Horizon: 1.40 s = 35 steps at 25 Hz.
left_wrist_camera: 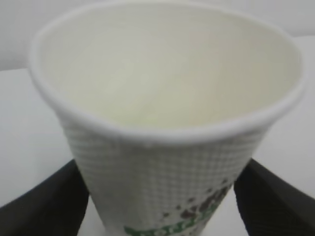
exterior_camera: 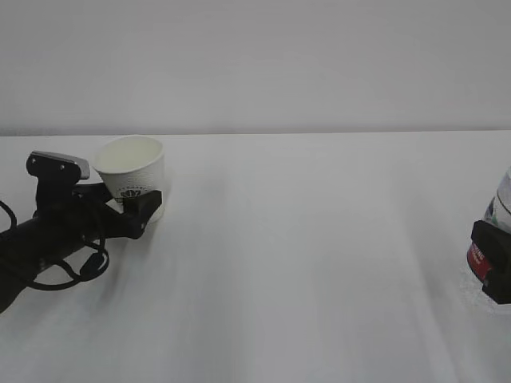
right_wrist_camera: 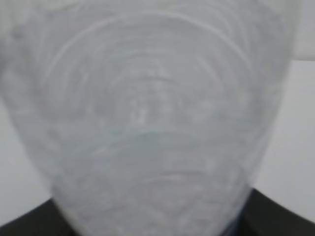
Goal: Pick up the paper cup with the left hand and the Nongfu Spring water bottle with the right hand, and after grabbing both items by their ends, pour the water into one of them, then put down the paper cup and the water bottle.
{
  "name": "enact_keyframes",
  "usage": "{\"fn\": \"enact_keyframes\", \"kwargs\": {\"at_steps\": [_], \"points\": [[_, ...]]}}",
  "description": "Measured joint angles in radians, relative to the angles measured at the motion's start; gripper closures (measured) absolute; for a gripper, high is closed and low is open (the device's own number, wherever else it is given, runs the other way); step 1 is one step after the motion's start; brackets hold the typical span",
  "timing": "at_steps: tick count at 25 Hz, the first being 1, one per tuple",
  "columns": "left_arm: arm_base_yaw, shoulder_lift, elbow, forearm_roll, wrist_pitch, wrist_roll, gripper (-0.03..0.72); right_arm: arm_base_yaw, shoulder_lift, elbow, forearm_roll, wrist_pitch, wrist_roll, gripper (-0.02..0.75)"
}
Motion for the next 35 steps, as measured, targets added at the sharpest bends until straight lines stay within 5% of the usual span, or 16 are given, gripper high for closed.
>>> {"fn": "enact_keyframes", "kwargs": {"at_steps": [35], "points": [[0.000, 0.040, -0.059, -0.028, -0.001, -0.010, 0.037, 0.000, 0.000, 0.000, 0.000, -0.005, -0.004, 0.342]]}}
